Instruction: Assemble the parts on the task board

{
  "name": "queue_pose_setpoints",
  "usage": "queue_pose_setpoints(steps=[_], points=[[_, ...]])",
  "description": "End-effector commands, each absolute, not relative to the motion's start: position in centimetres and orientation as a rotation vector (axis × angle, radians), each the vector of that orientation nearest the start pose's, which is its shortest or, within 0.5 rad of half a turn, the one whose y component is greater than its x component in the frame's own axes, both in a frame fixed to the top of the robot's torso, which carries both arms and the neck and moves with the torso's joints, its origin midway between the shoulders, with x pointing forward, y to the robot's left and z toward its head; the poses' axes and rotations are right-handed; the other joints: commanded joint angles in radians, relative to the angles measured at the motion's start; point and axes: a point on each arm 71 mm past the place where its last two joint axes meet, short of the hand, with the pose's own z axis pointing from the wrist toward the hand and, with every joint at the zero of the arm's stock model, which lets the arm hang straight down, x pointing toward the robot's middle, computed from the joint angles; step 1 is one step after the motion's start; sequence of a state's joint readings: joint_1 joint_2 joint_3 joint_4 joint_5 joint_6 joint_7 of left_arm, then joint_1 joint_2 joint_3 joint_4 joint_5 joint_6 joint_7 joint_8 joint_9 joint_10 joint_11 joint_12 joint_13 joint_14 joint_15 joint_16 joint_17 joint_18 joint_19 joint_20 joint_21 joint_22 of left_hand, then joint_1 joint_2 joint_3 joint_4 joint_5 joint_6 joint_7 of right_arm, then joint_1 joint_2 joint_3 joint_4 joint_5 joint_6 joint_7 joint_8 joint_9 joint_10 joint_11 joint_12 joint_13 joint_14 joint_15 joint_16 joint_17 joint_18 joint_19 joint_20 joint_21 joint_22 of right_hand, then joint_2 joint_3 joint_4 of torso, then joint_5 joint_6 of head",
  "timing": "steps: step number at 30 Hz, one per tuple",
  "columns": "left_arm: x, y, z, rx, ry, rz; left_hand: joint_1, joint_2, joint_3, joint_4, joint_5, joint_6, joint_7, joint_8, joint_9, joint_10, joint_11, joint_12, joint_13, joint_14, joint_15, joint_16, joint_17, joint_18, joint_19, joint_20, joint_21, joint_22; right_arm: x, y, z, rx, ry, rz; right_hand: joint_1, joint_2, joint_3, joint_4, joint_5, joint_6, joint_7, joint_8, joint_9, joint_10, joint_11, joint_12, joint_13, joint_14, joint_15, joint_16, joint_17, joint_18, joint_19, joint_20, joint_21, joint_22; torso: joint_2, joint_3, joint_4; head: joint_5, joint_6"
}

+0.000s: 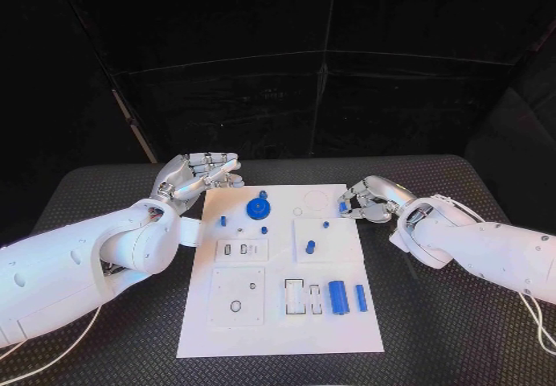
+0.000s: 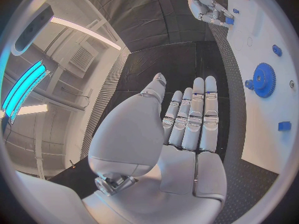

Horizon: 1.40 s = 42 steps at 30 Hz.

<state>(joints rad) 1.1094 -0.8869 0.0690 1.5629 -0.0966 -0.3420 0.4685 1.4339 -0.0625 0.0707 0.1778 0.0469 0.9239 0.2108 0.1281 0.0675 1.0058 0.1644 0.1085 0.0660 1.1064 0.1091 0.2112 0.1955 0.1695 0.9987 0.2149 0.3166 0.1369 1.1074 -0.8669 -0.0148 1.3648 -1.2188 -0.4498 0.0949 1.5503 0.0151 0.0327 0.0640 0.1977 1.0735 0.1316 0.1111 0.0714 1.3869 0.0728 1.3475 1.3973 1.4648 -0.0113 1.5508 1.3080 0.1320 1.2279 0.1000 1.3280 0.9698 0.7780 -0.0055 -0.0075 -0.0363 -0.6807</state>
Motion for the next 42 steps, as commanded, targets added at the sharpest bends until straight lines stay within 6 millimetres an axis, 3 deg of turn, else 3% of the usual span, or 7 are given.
queue_pose_setpoints(steps=[1,6,9,16,24,34,42], points=[[48.1,22.1,-17.0,-1.021,1.3,-1.584,0.0,0.011,-0.006,0.0,0.0,0.009,0.0,-0.003,-0.001,0.009,-0.001,-0.003,0.0,0.003,0.002,-0.005,0.002,0.011,0.008,0.001,-0.006,-0.002,49.6,-25.9,-21.9,0.109,1.587,0.727,-0.003,0.016,0.012,0.002,0.001,0.015,-0.002,0.009,0.003,0.019,-0.027,0.005,-0.073,0.096,-0.009,0.003,0.215,-0.019,0.004,-0.008,0.005,0.002,0.0,0.0001,-0.0004,0.002,0.0],[48.1,22.2,-17.0,-1.021,1.3,-1.582,0.0,0.011,-0.006,0.0,0.0,0.009,0.0,-0.003,-0.001,0.009,-0.001,-0.003,0.0,0.003,0.002,-0.005,0.002,0.011,0.008,0.001,-0.006,-0.002,49.3,-25.9,-21.5,0.125,1.563,0.723,-0.008,0.024,0.024,0.0,0.001,0.028,-0.009,0.015,0.003,0.023,-0.032,0.008,-0.069,0.097,-0.014,0.004,0.219,-0.02,0.006,-0.012,0.006,0.005,0.0,0.0014,-0.0021,0.008,-0.001],[48.1,22.3,-17.0,-1.022,1.299,-1.579,0.0,0.011,-0.006,0.0,0.0,0.009,0.0,-0.003,-0.001,0.009,-0.001,-0.003,0.0,0.003,0.002,-0.005,0.002,0.011,0.008,0.001,-0.006,-0.002,49.5,-25.7,-20.4,0.147,1.54,0.724,-0.009,0.026,0.027,0.0,0.0,0.03,-0.01,0.016,0.003,0.023,-0.033,0.008,-0.07,0.097,-0.015,0.005,0.22,-0.02,0.007,-0.013,0.007,0.006,-0.003,-0.0022,-0.0029,0.001,0.002],[48.2,22.3,-17.0,-1.023,1.3,-1.577,0.0,0.012,-0.006,-0.001,0.0,0.009,0.001,-0.004,-0.001,0.009,-0.001,-0.004,0.0,0.003,0.002,-0.006,0.002,0.011,0.008,0.0,-0.007,-0.002,48.7,-23.8,-18.7,0.197,1.534,0.745,-0.021,0.027,0.033,0.002,-0.01,0.034,-0.013,0.018,0.003,0.022,-0.036,0.004,-0.073,0.097,-0.018,0.005,0.221,-0.02,0.008,-0.016,0.007,0.006,-0.012,-0.0058,-0.0023,0.006,-0.002],[48.4,22.4,-17.2,-1.026,1.299,-1.571,0.0,0.012,-0.007,-0.001,0.0,0.009,0.001,-0.004,-0.001,0.009,-0.001,-0.005,0.0,0.003,0.002,-0.006,0.002,0.011,0.009,0.0,-0.007,-0.002,47.2,-18.7,-17.6,0.215,1.541,0.806,-0.024,0.033,0.04,0.003,-0.011,0.036,-0.014,0.019,0.003,0.019,-0.038,-0.001,-0.078,0.097,-0.019,0.005,0.222,-0.02,0.008,-0.018,0.007,0.006,-0.027,-0.0098,0.0029,0.021,-0.013],[49.0,22.3,-17.4,-1.03,1.297,-1.564,-0.001,0.013,-0.007,-0.001,0.0,0.011,0.0,-0.004,-0.001,0.011,-0.002,-0.005,0.0,0.004,0.002,-0.007,0.003,0.011,0.009,0.0,-0.008,-0.002,46.1,-11.0,-18.0,0.14,1.606,0.874,-0.032,0.034,0.046,0.005,-0.009,0.036,-0.015,0.019,0.002,0.017,-0.039,-0.006,-0.083,0.096,-0.021,0.003,0.215,-0.02,0.007,-0.02,0.006,0.004,-0.046,-0.016,0.0101,0.049,-0.041],[49.2,22.2,-17.6,-1.032,1.296,-1.559,-0.001,0.014,-0.008,-0.001,0.0,0.012,0.0,-0.004,0.0,0.012,-0.002,-0.005,0.0,0.004,0.002,-0.007,0.003,0.011,0.01,0.0,-0.008,-0.003,45.5,-6.8,-19.5,0.044,1.712,0.862,-0.045,0.032,0.049,0.01,-0.01,0.03,-0.014,0.016,0.0,0.016,-0.038,-0.008,-0.084,0.094,-0.021,0.0,0.209,-0.019,0.005,-0.02,0.003,0.0,-0.052,-0.0184,0.0066,0.067,-0.051]])
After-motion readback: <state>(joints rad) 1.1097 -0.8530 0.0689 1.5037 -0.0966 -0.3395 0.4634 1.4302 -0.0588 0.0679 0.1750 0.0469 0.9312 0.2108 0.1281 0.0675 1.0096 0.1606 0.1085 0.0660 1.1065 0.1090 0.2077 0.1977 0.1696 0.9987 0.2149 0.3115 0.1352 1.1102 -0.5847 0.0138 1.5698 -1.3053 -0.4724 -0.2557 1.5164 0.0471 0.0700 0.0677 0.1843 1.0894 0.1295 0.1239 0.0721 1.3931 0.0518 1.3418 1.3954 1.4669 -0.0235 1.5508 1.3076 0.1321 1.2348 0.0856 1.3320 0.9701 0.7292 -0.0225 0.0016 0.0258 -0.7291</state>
